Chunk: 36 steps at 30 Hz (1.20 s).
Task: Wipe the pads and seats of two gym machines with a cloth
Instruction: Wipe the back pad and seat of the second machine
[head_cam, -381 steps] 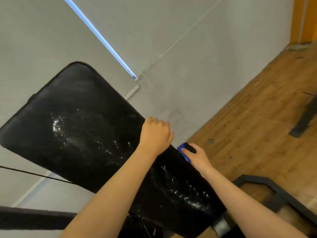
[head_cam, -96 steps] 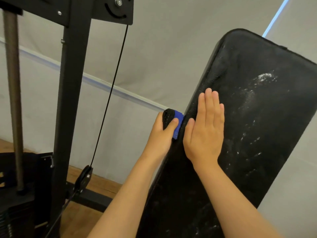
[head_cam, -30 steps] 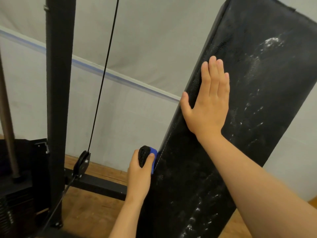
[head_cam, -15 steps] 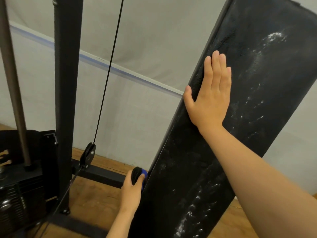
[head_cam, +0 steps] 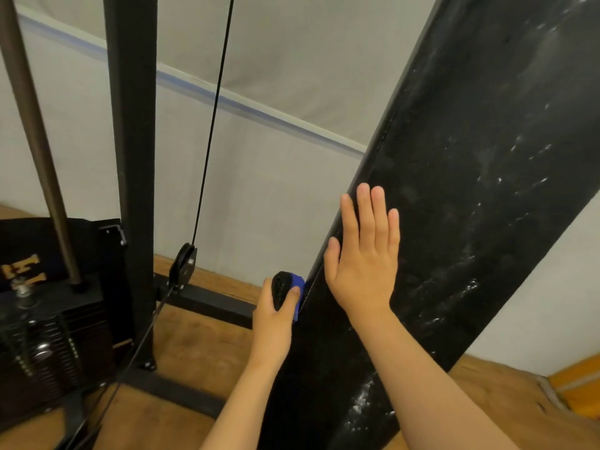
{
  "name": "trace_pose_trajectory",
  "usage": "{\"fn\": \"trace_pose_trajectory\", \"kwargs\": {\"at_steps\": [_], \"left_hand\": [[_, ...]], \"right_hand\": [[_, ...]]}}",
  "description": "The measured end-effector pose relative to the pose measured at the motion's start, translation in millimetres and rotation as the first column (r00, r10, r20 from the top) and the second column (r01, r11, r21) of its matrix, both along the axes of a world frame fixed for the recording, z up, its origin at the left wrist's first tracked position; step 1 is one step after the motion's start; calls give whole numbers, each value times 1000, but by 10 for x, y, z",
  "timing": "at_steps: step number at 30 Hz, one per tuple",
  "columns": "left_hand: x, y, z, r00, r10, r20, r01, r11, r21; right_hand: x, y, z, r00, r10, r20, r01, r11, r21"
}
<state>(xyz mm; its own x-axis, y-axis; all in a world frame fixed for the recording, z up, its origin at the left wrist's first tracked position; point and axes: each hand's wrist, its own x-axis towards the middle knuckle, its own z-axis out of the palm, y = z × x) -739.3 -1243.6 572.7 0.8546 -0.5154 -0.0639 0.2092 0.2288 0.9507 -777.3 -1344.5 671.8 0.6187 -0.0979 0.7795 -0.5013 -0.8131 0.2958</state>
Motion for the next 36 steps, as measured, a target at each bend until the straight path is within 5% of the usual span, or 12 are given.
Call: {"fn": "trace_pose_trajectory", "kwargs": {"at_steps": [6,18,29,36], "left_hand": [[-220,252,-722,988,31,-154,2,978,208],[-76,36,-322,991,29,-130,-34,999,-36],[-243,317,-1046,977,3,-215,42,978,205],[-151,245,-1030,965,-2,-263,35,992,124]], "right_hand": [[16,0,-72,1000,17,16,-16,999,-34],[27,-22,-76,998,35,43,-31,997,-74],[37,-16,-103,998,32,54,-26,995,-99],[47,-24,-113,997,47,67,-39,993,-111]]}}
